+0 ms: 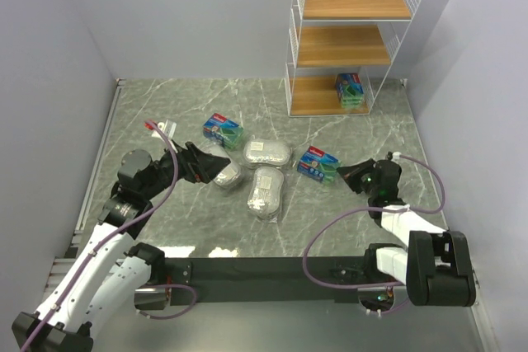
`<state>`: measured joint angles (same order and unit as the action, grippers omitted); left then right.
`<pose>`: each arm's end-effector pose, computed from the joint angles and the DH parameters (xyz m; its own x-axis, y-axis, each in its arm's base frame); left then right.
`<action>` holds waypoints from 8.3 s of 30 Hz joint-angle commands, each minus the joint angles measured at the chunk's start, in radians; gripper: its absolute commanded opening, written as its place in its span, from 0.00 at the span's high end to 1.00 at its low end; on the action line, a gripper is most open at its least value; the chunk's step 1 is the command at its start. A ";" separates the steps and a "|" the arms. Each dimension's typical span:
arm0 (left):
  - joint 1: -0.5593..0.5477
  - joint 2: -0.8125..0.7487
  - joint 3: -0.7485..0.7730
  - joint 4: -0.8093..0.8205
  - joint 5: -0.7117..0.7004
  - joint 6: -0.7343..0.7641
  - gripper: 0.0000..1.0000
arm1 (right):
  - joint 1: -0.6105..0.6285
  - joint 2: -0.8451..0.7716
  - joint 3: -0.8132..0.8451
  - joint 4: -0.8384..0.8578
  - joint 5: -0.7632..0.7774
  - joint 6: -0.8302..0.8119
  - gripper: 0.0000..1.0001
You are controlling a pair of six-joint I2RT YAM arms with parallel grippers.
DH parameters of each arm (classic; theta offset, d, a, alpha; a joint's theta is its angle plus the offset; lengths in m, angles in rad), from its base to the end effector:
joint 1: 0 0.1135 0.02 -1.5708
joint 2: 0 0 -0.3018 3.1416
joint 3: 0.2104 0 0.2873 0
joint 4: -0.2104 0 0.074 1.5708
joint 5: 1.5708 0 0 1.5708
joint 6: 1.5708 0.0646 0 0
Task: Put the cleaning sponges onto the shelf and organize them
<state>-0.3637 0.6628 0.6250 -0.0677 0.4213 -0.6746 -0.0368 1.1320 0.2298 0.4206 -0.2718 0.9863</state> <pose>0.1750 -0.0949 0.3345 -0.5170 -0.4131 -0.7497 0.4889 0.5765 -0.6547 0.2342 0.0087 0.1403 -0.4241 0.8195 -0.3853 0.2744 0.5218 0.8077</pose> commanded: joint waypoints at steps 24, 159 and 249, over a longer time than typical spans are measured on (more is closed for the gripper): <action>-0.004 -0.051 -0.005 0.028 0.004 -0.010 0.01 | -0.023 -0.023 0.206 -0.200 0.071 0.086 1.00; -0.004 -0.008 0.001 0.020 0.065 -0.005 0.01 | 0.382 0.977 1.008 0.007 1.117 0.753 1.00; -0.004 -0.060 0.002 0.003 0.004 0.001 0.01 | 0.173 0.255 0.459 0.069 0.109 0.010 0.39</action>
<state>-0.3637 0.6052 0.6247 -0.0807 0.4358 -0.6750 0.1368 1.4628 0.6289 0.7296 -0.0975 1.1641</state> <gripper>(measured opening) 0.989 0.608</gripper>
